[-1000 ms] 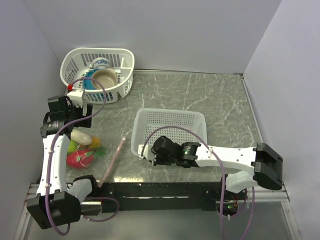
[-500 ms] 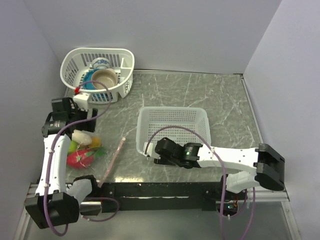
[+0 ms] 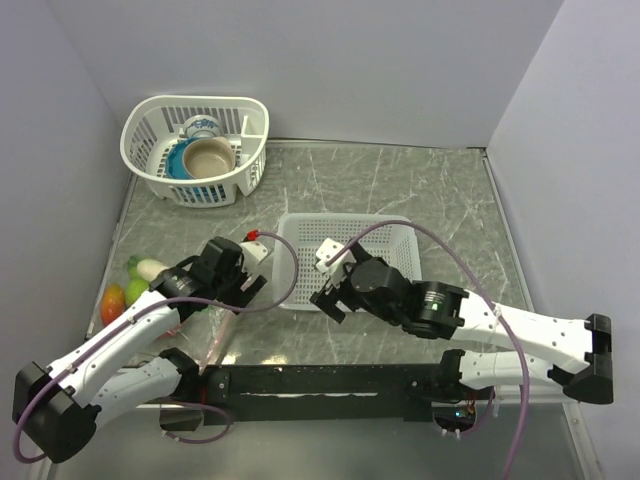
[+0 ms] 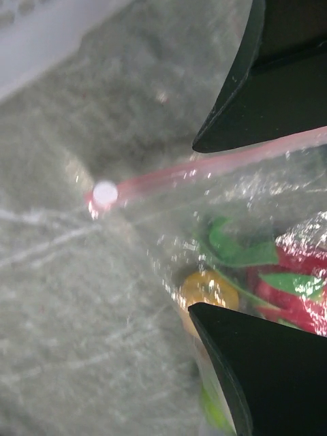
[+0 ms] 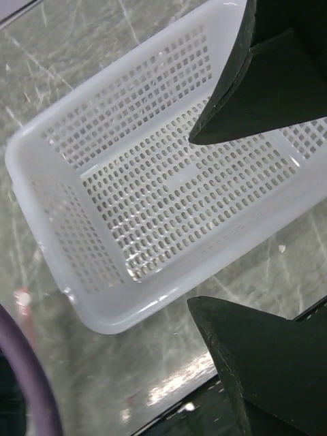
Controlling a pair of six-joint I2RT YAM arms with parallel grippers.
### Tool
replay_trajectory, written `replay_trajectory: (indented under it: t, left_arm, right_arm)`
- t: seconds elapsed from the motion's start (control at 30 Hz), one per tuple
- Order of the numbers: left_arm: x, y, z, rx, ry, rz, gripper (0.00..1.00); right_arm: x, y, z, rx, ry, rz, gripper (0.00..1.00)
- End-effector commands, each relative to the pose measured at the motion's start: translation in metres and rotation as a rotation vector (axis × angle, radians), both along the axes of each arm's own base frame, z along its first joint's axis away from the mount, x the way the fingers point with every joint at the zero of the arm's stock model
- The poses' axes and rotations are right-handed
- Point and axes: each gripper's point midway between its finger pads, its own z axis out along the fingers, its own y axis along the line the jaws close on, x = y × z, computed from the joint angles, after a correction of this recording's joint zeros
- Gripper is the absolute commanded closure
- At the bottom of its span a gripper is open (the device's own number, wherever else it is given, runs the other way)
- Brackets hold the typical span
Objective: Open the zip-top bag and remove the fake food
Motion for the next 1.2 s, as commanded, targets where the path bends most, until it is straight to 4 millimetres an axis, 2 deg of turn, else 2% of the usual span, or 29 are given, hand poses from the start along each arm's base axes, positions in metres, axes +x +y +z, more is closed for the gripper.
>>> replay_trajectory:
  t: [0.0, 0.03, 0.13, 0.23, 0.3, 0.4, 0.5, 0.6, 0.67, 0.73, 0.83, 0.87, 0.9, 0.97, 1.07, 1.1, 1.17]
  left_arm:
    - [0.022, 0.006, 0.015, 0.022, -0.154, 0.103, 0.01]
    - [0.021, 0.005, 0.012, 0.037, -0.149, 0.106, 0.01]
    - [0.013, -0.005, -0.005, 0.109, -0.133, 0.054, 0.01]
    - [0.000, -0.016, -0.031, 0.149, -0.088, -0.025, 0.01]
    - [-0.005, -0.023, -0.034, 0.172, -0.087, -0.069, 0.01]
    - [-0.010, -0.027, -0.039, 0.218, -0.084, -0.118, 0.01]
    - [-0.009, -0.018, -0.046, 0.284, -0.101, -0.106, 0.01]
    - [-0.003, -0.010, -0.045, 0.309, -0.150, -0.078, 0.07]
    - [-0.003, -0.006, -0.048, 0.322, -0.163, -0.071, 0.18]
    - [-0.004, 0.006, -0.054, 0.373, -0.171, -0.055, 0.24]
    - [0.000, 0.017, -0.055, 0.447, -0.206, -0.033, 0.46]
    - [0.001, 0.017, -0.053, 0.451, -0.209, -0.032, 0.60]
    - [0.001, 0.015, -0.052, 0.441, -0.208, -0.031, 0.67]
    - [0.004, 0.009, -0.043, 0.409, -0.215, -0.030, 0.85]
    - [0.012, 0.005, -0.022, 0.392, -0.267, -0.008, 0.99]
    - [0.015, 0.006, -0.014, 0.395, -0.277, -0.006, 0.99]
    - [0.025, -0.003, 0.021, 0.316, -0.331, 0.010, 0.99]
  right_arm:
    - [0.007, -0.014, 0.061, 0.300, -0.025, -0.144, 0.00]
    - [0.008, -0.016, 0.074, 0.378, -0.038, -0.164, 0.00]
    - [0.005, -0.034, 0.096, 0.539, -0.071, -0.187, 0.00]
    - [0.009, -0.055, 0.105, 0.638, -0.112, -0.255, 0.00]
    - [0.012, -0.064, 0.106, 0.650, -0.127, -0.295, 0.00]
    - [0.019, -0.068, 0.106, 0.627, -0.126, -0.336, 0.00]
    - [0.024, -0.069, 0.108, 0.630, -0.125, -0.364, 0.00]
    - [0.028, -0.073, 0.115, 0.676, -0.126, -0.369, 0.00]
    - [0.033, -0.078, 0.116, 0.696, -0.129, -0.391, 0.00]
    - [0.034, -0.079, 0.116, 0.700, -0.122, -0.385, 0.01]
    - [0.038, -0.081, 0.118, 0.694, -0.122, -0.393, 0.02]
    - [0.039, -0.082, 0.118, 0.695, -0.122, -0.395, 0.03]
    - [0.040, -0.081, 0.118, 0.691, -0.122, -0.395, 0.04]
    - [0.040, -0.079, 0.120, 0.695, -0.119, -0.386, 0.04]
    - [0.039, -0.075, 0.121, 0.692, -0.111, -0.369, 0.05]
    - [0.040, -0.074, 0.122, 0.691, -0.112, -0.367, 0.06]
    - [0.040, -0.072, 0.122, 0.687, -0.112, -0.357, 0.07]
